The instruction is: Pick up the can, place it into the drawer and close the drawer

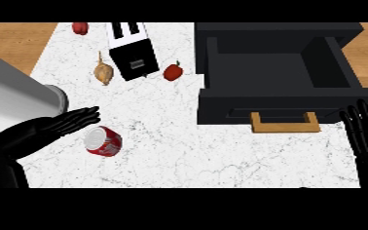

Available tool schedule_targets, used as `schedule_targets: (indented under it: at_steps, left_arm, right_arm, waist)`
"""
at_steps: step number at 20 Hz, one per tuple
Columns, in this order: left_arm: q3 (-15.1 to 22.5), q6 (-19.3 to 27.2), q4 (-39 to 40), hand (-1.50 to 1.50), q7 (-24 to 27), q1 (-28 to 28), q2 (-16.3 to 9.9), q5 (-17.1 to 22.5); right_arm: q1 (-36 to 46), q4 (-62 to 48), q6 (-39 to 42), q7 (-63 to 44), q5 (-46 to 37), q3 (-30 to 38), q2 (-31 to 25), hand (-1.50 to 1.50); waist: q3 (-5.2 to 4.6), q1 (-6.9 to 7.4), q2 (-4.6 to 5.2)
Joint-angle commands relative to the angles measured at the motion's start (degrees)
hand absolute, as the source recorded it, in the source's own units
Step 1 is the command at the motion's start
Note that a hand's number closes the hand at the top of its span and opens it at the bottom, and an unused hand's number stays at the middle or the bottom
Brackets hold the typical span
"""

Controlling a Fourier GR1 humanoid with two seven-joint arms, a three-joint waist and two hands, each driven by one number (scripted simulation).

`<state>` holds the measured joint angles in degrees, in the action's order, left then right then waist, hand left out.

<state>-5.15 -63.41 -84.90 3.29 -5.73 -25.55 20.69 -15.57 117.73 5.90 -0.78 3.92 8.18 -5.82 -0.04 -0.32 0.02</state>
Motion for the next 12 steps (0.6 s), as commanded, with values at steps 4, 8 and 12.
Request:
schedule_targets:
  at_steps: [4,8,12]
  left_arm:
    - [-0.1,-4.3,2.7,-1.50,11.3,0.1,5.4,-14.5]
    - [-1.5,-4.5,10.8,-1.50,16.3,-5.5,2.7,-16.5]
    - [-0.5,-3.9,12.4,-1.50,23.2,-2.9,0.3,-20.7]
  right_arm:
    - [-1.2,2.7,-0.5,-2.1,-1.7,-2.1,1.9,-1.50]
    - [0.5,0.5,3.0,-1.4,2.7,1.9,-1.3,-1.50]
    - [2.4,-2.0,0.8,-0.1,-0.7,0.2,0.6,-1.50]
  waist:
    - [-0.07,-0.03,0.00]
    - [-0.07,-0.48,0.11]
    - [-0.08,-0.06,0.12]
